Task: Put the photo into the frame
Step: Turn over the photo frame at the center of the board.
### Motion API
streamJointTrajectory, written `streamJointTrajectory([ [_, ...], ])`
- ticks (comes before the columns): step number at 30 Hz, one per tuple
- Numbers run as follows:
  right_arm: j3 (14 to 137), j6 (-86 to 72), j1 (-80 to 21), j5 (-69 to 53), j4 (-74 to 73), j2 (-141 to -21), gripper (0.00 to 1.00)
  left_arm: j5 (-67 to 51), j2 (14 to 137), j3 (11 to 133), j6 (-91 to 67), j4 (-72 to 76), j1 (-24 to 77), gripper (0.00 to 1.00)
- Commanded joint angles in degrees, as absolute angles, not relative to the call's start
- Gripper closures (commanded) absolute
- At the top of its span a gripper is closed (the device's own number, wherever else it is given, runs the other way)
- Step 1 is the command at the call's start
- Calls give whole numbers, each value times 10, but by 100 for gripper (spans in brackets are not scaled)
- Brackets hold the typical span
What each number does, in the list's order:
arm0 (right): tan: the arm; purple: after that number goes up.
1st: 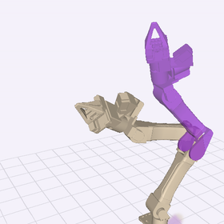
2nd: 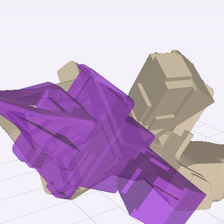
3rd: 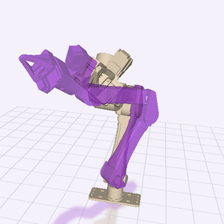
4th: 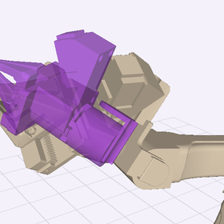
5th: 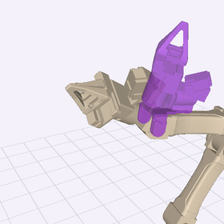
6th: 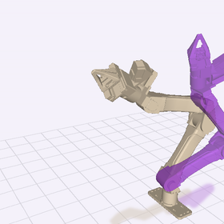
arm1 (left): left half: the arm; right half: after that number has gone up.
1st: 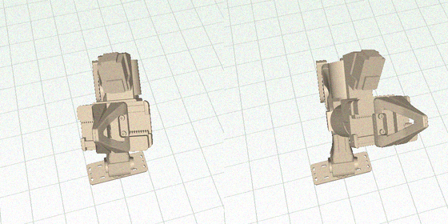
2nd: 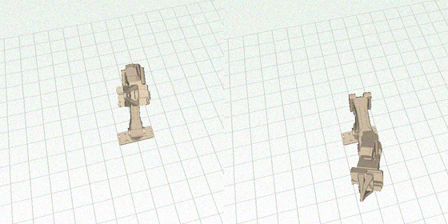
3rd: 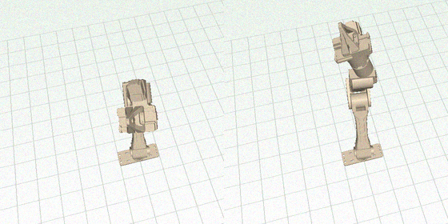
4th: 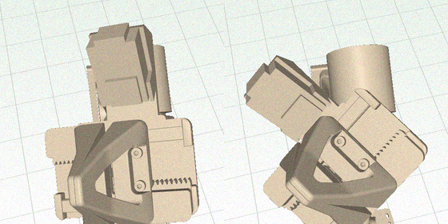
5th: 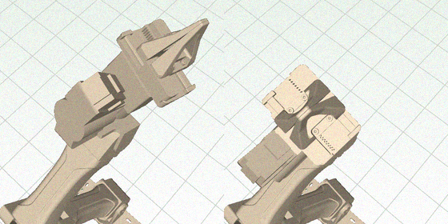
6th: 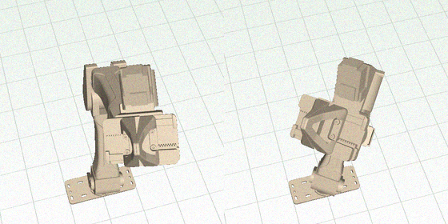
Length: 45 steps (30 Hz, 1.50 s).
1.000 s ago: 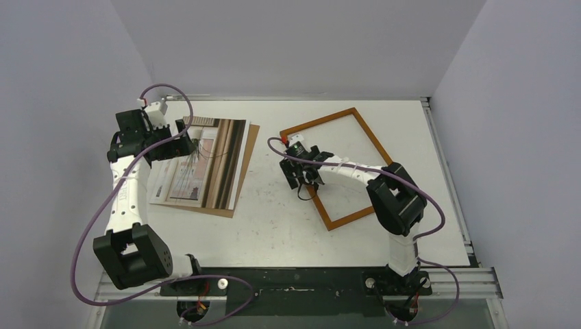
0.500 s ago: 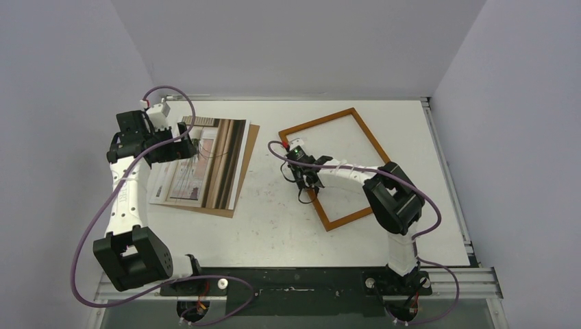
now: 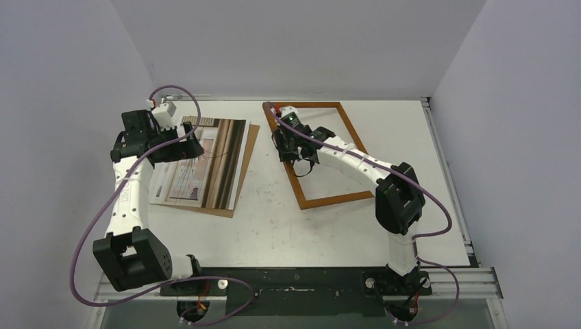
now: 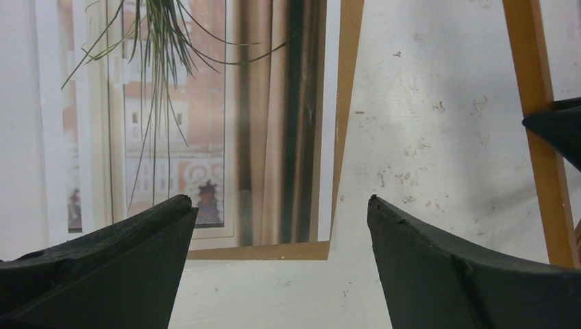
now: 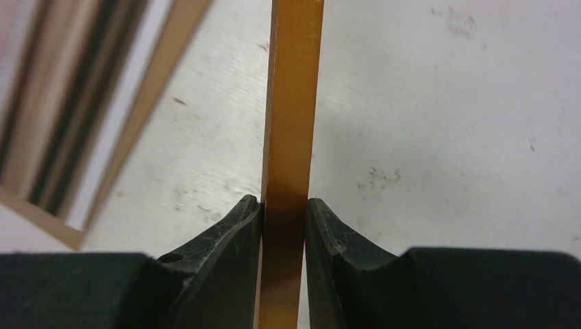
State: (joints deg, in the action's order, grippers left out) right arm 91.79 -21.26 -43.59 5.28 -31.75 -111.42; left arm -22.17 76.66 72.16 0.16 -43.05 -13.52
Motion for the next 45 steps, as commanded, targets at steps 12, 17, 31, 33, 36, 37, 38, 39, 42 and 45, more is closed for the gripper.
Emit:
streamJointTrajectory([
  [12, 996, -445, -416, -198, -155, -1007, 95, -289, 756, 714, -66, -407, -109, 4],
  [17, 993, -518, -409, -252, -75, -995, 95, -290, 755, 704, -86, -391, -99, 4],
  [31, 859, -793, -404, -216, 282, -925, 95, -331, 770, 584, -253, -214, -25, 4],
  [33, 849, -815, -409, -199, 312, -923, 95, -337, 782, 573, -278, -188, -7, 4],
  [36, 847, -832, -418, -188, 339, -923, 95, -345, 800, 564, -313, -152, 22, 4],
  [37, 849, -833, -422, -185, 340, -923, 95, -347, 805, 563, -321, -145, 29, 4],
  [38, 850, -834, -424, -182, 343, -922, 95, -348, 809, 561, -329, -136, 36, 4],
  [39, 850, -836, -427, -180, 345, -921, 95, -349, 811, 558, -335, -127, 40, 4],
  [42, 845, -847, -431, -171, 361, -915, 95, -346, 812, 546, -344, -100, 51, 4],
  [45, 841, -853, -437, -161, 377, -909, 95, -334, 810, 533, -343, -81, 60, 4],
])
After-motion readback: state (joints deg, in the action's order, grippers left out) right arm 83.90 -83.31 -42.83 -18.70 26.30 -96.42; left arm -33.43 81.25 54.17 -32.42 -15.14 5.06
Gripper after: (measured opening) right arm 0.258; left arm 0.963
